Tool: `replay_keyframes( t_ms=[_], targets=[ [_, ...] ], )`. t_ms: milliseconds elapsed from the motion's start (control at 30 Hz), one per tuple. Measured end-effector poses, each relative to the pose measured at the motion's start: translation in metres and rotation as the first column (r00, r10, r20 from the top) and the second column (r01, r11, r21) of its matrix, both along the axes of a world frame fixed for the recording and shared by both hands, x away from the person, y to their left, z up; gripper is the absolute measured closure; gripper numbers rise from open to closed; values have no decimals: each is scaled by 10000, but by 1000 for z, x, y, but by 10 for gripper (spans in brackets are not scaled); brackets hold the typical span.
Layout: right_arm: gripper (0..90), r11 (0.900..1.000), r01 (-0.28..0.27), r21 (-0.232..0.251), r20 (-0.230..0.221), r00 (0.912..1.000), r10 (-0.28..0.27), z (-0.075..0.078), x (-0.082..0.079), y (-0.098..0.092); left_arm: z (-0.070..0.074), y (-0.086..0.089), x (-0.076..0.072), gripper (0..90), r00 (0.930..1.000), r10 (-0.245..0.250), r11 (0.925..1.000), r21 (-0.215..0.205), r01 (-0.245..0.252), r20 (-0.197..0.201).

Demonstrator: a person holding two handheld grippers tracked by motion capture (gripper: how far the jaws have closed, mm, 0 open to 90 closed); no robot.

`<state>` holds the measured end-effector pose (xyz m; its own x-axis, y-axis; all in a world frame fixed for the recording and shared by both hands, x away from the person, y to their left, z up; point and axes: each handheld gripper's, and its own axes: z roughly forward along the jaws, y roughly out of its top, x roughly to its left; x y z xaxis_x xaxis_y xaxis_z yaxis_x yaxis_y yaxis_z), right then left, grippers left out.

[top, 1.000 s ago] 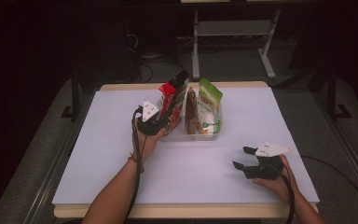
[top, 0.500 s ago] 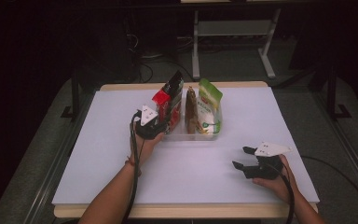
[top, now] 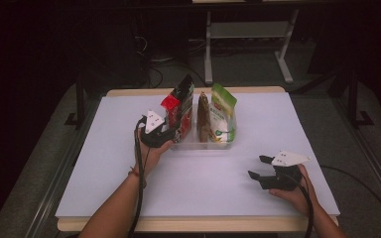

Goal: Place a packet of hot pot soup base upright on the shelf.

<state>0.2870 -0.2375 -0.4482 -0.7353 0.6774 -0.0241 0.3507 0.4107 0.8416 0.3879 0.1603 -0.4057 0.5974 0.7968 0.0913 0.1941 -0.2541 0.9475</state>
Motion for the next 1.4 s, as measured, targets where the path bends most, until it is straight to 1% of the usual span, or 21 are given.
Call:
replay_keyframes(
  t_ms=[67, 133, 233, 267, 333, 400, 567, 767, 900, 933, 1000, 1100, 1167, 1400],
  targets=[
    [287, 10000, 14, -40, 12, 10000, -14, 0, 0, 0, 2, 0, -1, 569, 10000, -19, 9998, 181, 18, 55],
    [289, 10000, 31, -10, 8, 10000, -31, 0, 0, 0, 3, 0, -2, 563, 9999, -85, 9996, 253, 84, 65],
    [289, 10000, 44, -41, 16, 10000, -44, 0, 0, 0, 6, 2, -3, 553, 9998, -161, 9996, 252, 158, 120],
    [289, 10000, 47, -52, 14, 10000, -47, 0, 0, 0, 7, 2, -3, 547, 9997, -191, 9993, 322, 186, 153],
    [289, 10000, 49, -47, 15, 10000, -49, 1, 0, 0, 10, 3, -5, 548, 9994, -209, 9993, 323, 200, 261],
    [289, 10000, 40, -50, 12, 10000, -40, 1, 0, 0, 13, 4, -6, 547, 9993, -258, 9989, 401, 247, 266],
    [289, 10000, 44, -68, 40, 10000, -44, 1, -1, 0, 20, 10, -11, 542, 9985, -378, 9987, 357, 364, 398],
    [291, 9998, 99, -191, 176, 9998, -95, 4, -2, 0, 28, 20, -21, 504, 9966, -653, 9951, 778, 614, 499],
    [291, 9997, 157, -188, 307, 9994, -151, 7, -3, -1, 29, 29, -28, 484, 9958, -765, 9914, 1105, 706, 503],
    [291, 9997, 157, -177, 361, 9992, -150, 8, -3, -2, 29, 30, -30, 477, 9955, -798, 9912, 1101, 738, 516],
    [291, 9997, 173, -197, 364, 9992, -165, 9, -4, -1, 29, 33, -32, 460, 9955, -791, 9896, 1243, 722, 513],
    [291, 9995, 173, -268, 409, 9990, -162, 10, -5, -1, 28, 35, -35, 454, 9952, -832, 9880, 1344, 757, 507],
    [291, 9993, 154, -340, 480, 9988, -137, 10, -6, 0, 27, 37, -36, 451, 9946, -920, 9872, 1349, 847, 490],
    [289, 9984, 185, -539, 619, 9980, -151, 13, -8, 2, 26, 41, -40, 414, 9941, -964, 9811, 1732, 864, 498]
  ],
)
